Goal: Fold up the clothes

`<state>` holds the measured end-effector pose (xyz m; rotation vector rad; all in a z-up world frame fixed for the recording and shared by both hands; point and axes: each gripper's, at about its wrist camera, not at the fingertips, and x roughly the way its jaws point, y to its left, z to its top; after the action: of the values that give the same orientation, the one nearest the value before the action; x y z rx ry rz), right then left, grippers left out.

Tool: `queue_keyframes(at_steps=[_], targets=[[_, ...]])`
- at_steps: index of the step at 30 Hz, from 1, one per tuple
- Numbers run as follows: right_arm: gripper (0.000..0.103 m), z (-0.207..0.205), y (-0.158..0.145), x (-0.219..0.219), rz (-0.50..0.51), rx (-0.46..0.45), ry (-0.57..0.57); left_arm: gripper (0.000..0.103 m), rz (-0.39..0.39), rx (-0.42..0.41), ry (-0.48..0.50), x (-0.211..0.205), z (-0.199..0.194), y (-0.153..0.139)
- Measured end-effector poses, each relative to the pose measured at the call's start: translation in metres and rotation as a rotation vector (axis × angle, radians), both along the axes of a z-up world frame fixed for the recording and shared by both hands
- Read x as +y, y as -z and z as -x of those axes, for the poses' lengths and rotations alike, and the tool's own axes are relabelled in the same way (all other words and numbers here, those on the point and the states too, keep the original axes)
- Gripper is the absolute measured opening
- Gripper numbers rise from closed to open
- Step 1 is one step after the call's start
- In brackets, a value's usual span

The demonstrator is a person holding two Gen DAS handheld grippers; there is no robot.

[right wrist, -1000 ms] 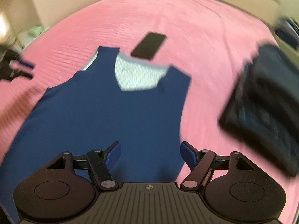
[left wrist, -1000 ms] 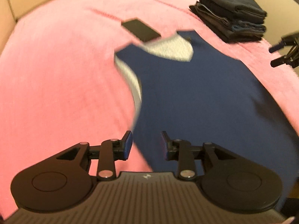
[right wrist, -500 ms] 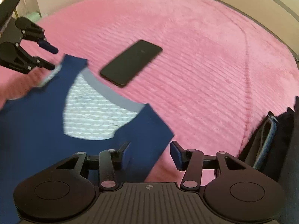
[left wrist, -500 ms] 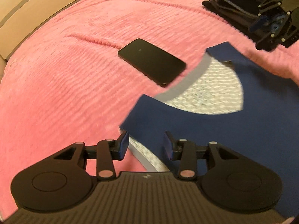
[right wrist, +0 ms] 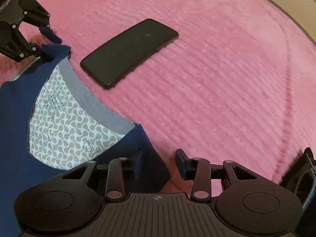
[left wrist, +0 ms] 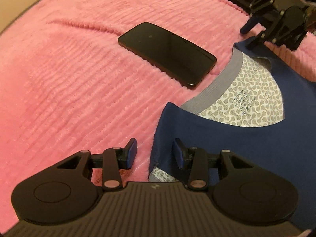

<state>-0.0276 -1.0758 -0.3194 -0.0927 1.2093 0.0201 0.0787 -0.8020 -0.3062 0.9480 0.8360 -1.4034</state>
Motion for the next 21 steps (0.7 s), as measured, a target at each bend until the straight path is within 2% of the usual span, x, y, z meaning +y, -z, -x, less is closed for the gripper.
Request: queue_keyframes(at_steps=[1,2,3,6,10,13,17,21], targets=[[0.006,-0.001,-0.001,0.001,-0.004,0.002,0.003,0.028,-0.003,0.012,0.006,0.000,0.000,0.000],[0.001,-0.001,-0.002,0.004,0.011,0.004,-0.002,0.020,-0.006,0.022,0.013,0.000,0.001,-0.001],[0.001,0.000,-0.003,0.006,0.018,0.001,0.003,0.012,-0.008,0.025,0.022,0.000,0.004,-0.002],[0.000,0.008,-0.020,0.012,0.029,-0.054,0.034,0.002,-0.004,-0.001,0.047,0.001,0.012,-0.006],[0.000,0.036,-0.058,0.032,0.072,-0.150,0.016,0.001,0.059,-0.046,0.064,0.017,0.023,-0.027],[0.000,0.072,-0.090,0.059,0.106,-0.221,-0.025,0.001,0.132,-0.051,0.095,0.041,0.034,-0.059],[0.000,0.136,-0.131,0.111,0.142,-0.298,-0.078,0.001,0.241,-0.020,0.160,0.091,0.056,-0.114],[0.000,0.209,-0.151,0.183,0.189,-0.320,-0.166,0.001,0.275,-0.006,0.189,0.153,0.101,-0.155]])
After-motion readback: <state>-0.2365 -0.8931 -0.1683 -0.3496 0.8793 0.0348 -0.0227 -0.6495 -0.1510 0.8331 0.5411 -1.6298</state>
